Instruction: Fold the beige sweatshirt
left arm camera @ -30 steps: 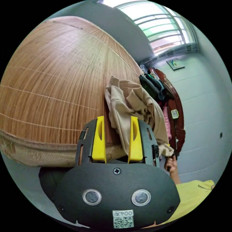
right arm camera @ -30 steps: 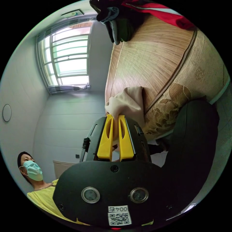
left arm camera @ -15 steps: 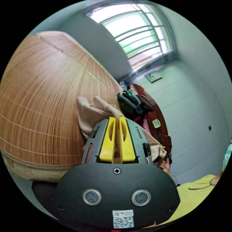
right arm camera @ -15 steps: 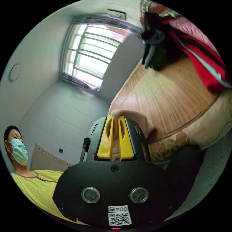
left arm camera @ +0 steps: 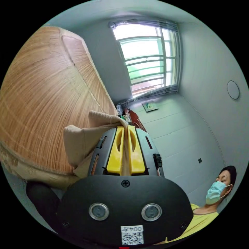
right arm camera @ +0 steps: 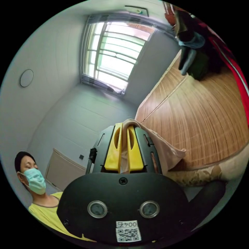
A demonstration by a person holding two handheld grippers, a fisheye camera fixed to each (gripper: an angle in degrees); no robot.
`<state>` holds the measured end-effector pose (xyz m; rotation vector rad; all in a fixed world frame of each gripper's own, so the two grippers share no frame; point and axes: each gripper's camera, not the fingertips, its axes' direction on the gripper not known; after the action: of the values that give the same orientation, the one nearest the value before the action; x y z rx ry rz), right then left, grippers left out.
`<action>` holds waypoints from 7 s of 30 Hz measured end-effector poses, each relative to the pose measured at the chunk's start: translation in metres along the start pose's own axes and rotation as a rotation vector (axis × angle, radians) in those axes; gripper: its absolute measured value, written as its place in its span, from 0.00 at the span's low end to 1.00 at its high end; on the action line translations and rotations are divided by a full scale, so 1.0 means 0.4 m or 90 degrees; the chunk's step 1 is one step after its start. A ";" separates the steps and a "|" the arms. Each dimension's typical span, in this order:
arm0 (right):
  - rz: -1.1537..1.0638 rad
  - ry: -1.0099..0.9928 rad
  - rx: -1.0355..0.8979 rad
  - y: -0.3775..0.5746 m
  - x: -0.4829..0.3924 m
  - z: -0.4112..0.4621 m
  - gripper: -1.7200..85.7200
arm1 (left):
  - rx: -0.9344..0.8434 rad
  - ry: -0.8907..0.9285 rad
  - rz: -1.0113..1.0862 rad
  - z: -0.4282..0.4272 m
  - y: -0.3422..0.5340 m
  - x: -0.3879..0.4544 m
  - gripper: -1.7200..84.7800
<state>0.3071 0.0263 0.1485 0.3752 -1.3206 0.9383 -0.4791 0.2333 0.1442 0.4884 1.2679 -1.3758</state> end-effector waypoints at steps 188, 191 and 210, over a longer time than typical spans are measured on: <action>-0.373 -0.046 0.200 -0.311 -0.543 -0.022 0.06 | 0.083 0.081 0.480 -0.098 -0.421 1.049 0.07; -0.437 -0.065 0.228 -0.351 -0.663 -0.049 0.06 | 0.103 0.104 0.544 -0.103 -0.455 1.170 0.07; 0.035 0.272 -0.265 0.109 0.525 0.304 0.07 | -0.321 -0.253 0.046 0.255 0.083 -0.219 0.05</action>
<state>0.1871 0.0423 0.3632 -0.1773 -1.0958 0.7125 -0.3885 0.1910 0.2399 -0.0863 1.1920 -0.9779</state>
